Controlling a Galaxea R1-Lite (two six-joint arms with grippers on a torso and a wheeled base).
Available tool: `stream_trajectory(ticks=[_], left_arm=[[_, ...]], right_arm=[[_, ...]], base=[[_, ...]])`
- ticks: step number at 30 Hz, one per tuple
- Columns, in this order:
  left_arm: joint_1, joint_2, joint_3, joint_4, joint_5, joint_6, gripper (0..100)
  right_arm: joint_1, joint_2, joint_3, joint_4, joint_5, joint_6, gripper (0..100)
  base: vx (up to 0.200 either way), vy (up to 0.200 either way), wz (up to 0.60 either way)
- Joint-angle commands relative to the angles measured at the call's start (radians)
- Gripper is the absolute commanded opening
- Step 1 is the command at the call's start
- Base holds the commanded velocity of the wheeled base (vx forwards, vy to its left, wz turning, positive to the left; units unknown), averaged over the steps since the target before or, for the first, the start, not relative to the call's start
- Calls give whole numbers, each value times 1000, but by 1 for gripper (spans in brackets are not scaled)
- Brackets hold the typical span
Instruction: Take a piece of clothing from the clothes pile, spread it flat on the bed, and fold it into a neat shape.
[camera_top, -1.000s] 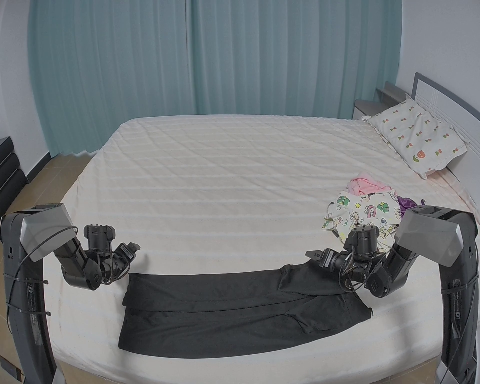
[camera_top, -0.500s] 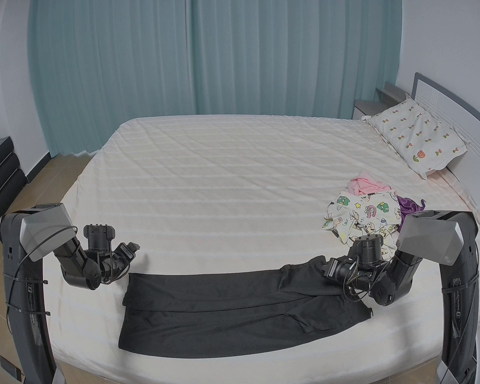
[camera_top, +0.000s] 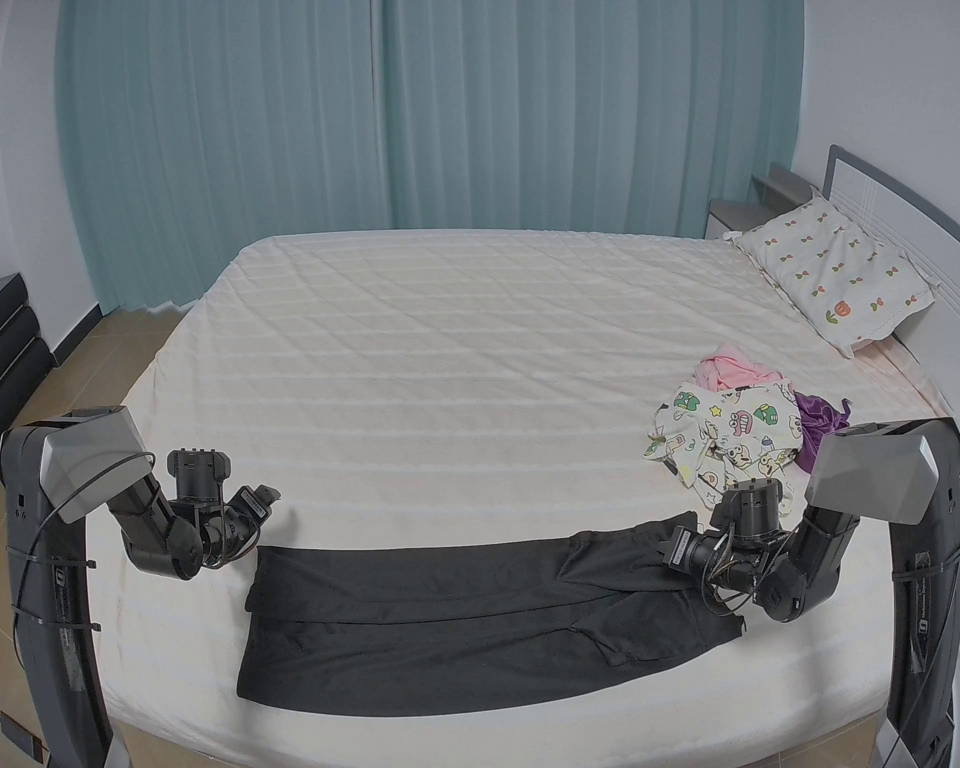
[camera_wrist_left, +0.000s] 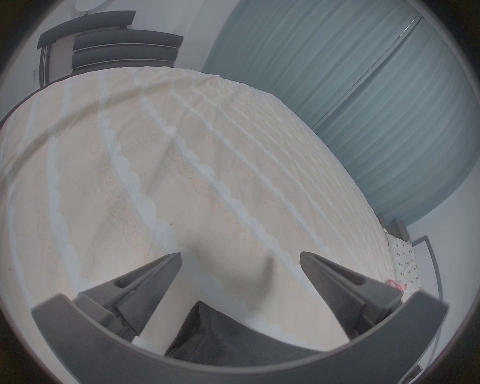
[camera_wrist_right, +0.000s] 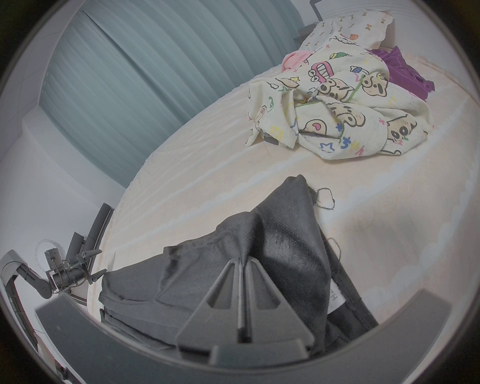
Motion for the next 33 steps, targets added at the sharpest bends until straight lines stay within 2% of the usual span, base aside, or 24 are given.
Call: stream_trajectory(ticks=[1, 2, 3, 13, 15, 18, 22, 24, 25, 29, 32, 33], left_arm=[[-1, 0, 0, 0, 1, 0, 100], [1, 0, 1, 0, 1, 0, 100], [1, 0, 1, 0, -1, 0, 100], [-1, -2, 1, 0, -1, 0, 100], [-1, -3, 1, -2, -1, 0, 100], [-1, -3, 8, -3, -1, -2, 100], [-1, -8, 17, -5, -1, -2, 100], [-1, -11, 23, -7, -2, -2, 100], [-1, -12, 24, -7, -2, -2, 100], [1, -11, 24, -7, -2, -2, 100], [-1, -11, 24, -7, -2, -2, 100], [-1, -11, 24, -7, -2, -2, 100]], right_arm=[[0, -6, 15, 0, 1, -6, 0], [0, -6, 17, 0, 1, -10, 0], [-2, -6, 18, 0, 1, -12, 100], [-6, -80, -19, -33, -5, -9, 100], [20, -103, -52, -19, -5, -9, 100], [100, -101, -95, 20, -16, -9, 100], [201, -49, -192, 109, -84, -20, 100], [228, -14, -243, 156, -122, -50, 100], [244, 13, -270, 188, -144, -92, 100], [267, 74, -315, 211, -185, -181, 100], [268, 75, -318, 213, -190, -185, 100], [271, 95, -345, 224, -206, -237, 100]], base=[[0, 0, 0], [0, 0, 0], [0, 0, 0], [0, 0, 0], [0, 0, 0], [0, 0, 0], [0, 0, 0], [0, 0, 0], [0, 0, 0], [0, 0, 0], [0, 0, 0], [0, 0, 0]])
